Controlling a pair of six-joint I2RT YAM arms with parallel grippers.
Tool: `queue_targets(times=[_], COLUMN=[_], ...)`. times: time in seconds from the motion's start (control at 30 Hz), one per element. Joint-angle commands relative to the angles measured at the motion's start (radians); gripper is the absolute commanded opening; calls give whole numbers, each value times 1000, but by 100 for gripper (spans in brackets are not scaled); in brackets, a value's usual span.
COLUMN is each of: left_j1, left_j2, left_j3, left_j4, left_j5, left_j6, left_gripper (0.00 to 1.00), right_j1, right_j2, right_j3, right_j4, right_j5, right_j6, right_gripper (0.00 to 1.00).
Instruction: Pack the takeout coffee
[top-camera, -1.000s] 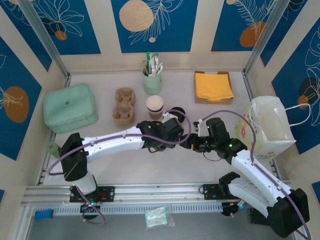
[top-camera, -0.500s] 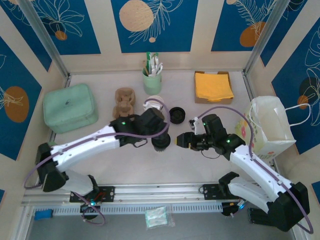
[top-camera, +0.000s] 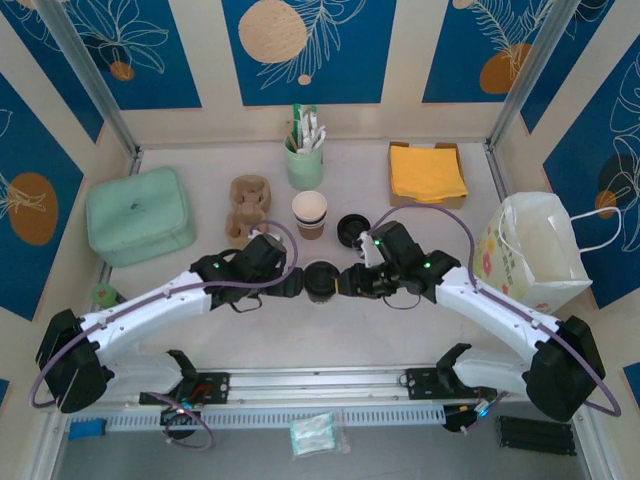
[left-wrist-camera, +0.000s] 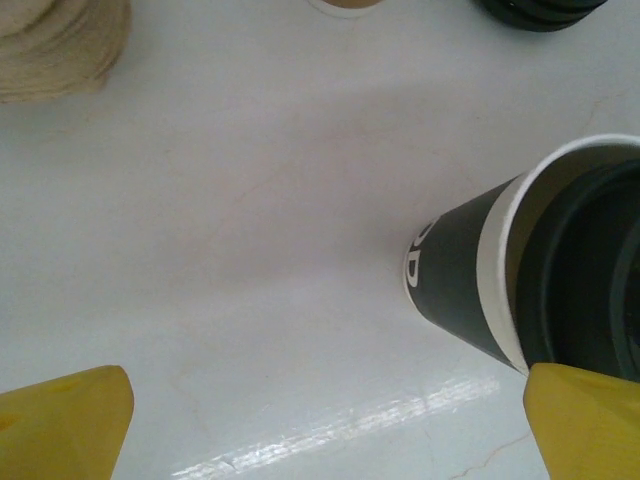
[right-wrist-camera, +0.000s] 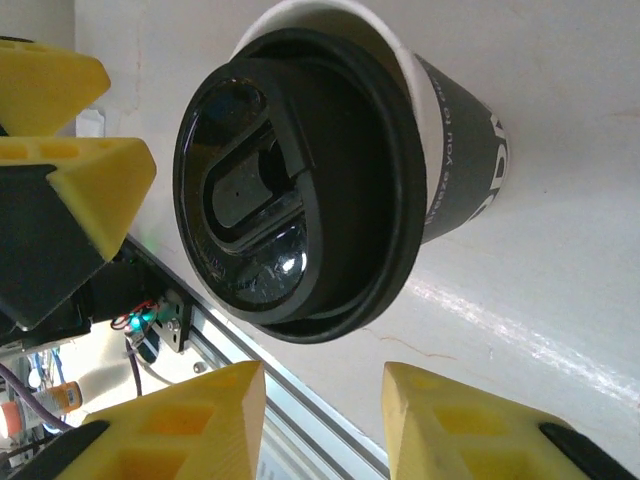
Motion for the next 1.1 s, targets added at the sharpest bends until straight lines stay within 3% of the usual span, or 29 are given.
queue_targets(times=[0.0, 0.43, 1.07], left_j1=[20, 32, 32], left_j2=[-21, -3, 43], left_j3=[-10, -8, 22], left_j4=[60, 91, 88], left_j5=[47, 76, 84], left_j6=[4, 1, 8], left_gripper=[100, 99, 99], right_j1=[16, -3, -41], right_j2=[24, 104, 150], right_j3=[41, 113, 162], right_j4=[-12, -17, -8], right_j5=[22, 22, -24], right_j6=[-5, -36, -65], right_gripper=[33, 26, 30])
